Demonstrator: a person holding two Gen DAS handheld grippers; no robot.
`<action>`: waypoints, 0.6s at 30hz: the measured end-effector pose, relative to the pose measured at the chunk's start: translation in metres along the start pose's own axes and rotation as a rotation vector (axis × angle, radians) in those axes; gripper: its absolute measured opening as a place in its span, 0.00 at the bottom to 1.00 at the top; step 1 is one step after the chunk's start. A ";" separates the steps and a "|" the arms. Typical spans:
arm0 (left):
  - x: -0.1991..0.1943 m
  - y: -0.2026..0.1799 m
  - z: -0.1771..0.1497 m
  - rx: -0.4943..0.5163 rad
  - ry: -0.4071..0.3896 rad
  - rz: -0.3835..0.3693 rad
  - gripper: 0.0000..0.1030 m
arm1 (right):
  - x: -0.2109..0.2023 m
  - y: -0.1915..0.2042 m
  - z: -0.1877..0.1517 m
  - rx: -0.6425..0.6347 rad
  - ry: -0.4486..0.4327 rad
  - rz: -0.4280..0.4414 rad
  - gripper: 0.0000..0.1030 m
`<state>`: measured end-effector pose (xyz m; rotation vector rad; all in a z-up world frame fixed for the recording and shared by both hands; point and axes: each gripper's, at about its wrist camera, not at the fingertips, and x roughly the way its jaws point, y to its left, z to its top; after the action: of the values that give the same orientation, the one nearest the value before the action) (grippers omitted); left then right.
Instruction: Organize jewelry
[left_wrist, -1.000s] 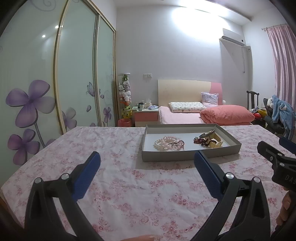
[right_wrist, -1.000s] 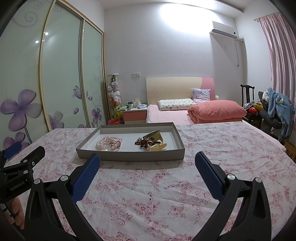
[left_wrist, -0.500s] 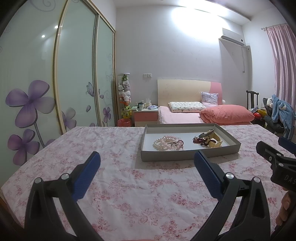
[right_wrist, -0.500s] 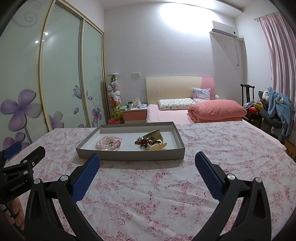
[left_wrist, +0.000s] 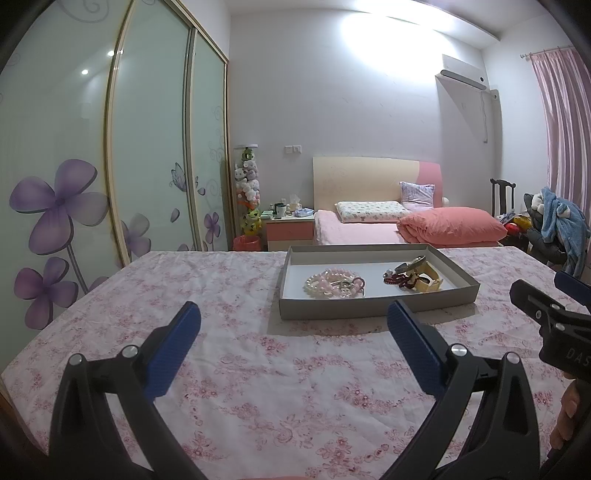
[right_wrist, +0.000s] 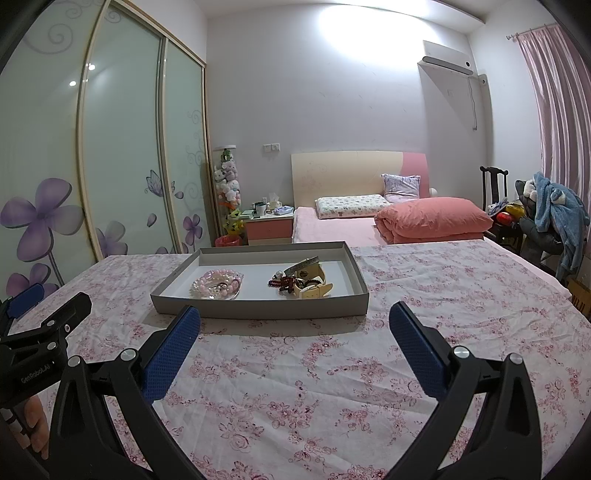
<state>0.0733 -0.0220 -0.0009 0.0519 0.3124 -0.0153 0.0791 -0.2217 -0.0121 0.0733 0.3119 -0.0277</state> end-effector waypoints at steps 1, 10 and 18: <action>-0.001 0.000 -0.001 0.000 0.000 0.000 0.96 | 0.000 0.000 0.000 0.000 0.000 0.000 0.98; -0.001 -0.001 0.000 0.001 0.001 -0.001 0.96 | 0.000 0.001 0.000 0.001 0.001 0.000 0.98; -0.002 -0.003 -0.001 0.001 -0.002 0.003 0.96 | 0.000 0.000 0.001 0.001 0.003 0.000 0.98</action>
<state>0.0710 -0.0249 -0.0010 0.0538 0.3107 -0.0127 0.0796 -0.2219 -0.0113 0.0745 0.3144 -0.0280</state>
